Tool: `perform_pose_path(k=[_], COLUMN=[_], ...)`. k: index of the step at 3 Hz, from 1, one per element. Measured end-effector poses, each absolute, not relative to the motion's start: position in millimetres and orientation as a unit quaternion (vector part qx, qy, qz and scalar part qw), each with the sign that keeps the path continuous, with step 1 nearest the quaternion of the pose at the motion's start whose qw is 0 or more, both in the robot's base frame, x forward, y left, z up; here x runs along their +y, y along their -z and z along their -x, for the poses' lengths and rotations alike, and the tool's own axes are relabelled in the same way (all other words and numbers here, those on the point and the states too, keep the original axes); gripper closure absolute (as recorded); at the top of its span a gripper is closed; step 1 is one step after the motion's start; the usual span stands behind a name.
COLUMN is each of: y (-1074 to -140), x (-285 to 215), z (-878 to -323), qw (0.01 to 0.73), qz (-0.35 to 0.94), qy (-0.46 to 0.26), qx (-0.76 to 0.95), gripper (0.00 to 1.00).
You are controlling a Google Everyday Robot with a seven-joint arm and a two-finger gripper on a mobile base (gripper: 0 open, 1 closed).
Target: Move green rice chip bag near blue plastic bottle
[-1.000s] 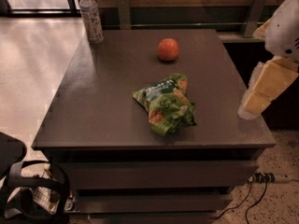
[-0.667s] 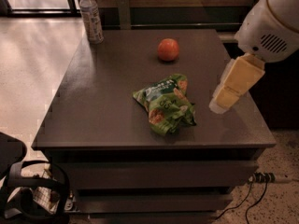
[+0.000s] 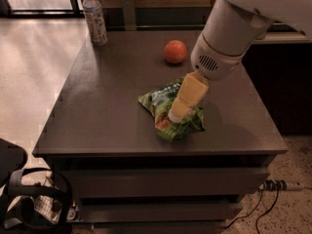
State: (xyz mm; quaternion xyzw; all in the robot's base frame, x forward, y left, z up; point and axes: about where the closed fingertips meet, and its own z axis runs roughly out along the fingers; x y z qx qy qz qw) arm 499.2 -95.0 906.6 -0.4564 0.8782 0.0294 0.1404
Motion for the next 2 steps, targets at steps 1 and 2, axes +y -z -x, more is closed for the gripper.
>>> perform_pose_path(k=[1,2], y=[-882.9,-859.9], x=[-87.8,-83.4], z=[-509.7,-514.1], qw=[0.118,0.113], qz=[0.437,0.438], qy=[-0.03,-0.042], qx=[0.891,0.891], gripper=[0.0,0.0])
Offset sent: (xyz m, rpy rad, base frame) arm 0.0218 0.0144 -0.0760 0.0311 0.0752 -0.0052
